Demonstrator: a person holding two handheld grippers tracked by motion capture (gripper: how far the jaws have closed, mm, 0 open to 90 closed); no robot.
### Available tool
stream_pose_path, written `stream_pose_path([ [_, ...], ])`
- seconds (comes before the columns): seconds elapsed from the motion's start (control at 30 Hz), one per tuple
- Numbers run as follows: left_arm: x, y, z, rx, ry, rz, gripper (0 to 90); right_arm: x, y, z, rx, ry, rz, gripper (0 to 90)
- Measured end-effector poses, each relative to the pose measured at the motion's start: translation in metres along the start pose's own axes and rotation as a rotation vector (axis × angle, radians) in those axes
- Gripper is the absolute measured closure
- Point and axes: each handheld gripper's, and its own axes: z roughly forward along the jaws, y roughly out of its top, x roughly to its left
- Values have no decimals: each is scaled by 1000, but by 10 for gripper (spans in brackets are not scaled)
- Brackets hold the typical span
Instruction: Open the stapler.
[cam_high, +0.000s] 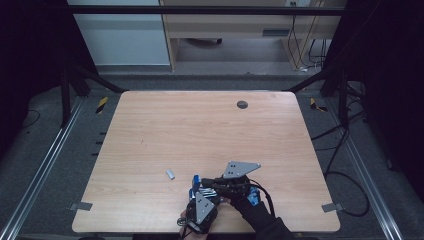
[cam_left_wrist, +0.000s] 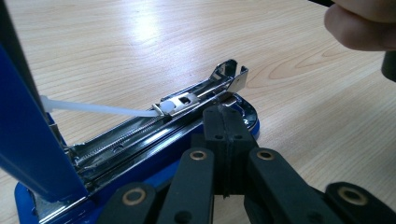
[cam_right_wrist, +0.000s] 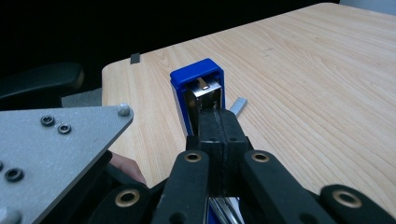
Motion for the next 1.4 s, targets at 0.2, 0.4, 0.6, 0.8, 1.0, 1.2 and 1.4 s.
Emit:
stream_pose_path([
  [0.2,0,0,0,0,2,3,898,1,1,11,31,15,-18,900],
  [0.4,0,0,0,-1,1,3,897,0,3,14,35,27,-13,900],
  [0.6,0,0,0,-2,3,2,898,-1,4,18,34,54,-11,900],
  [0.8,-1,0,0,-2,4,2,898,-2,4,24,28,79,-1,900],
  [1.0,-1,0,-1,-1,7,3,897,-3,3,29,25,98,12,900],
  [1.2,-1,0,-1,-2,8,0,898,-5,4,31,26,107,14,900],
  [1.4,-1,0,-1,-1,10,2,898,-5,4,32,28,109,11,900],
])
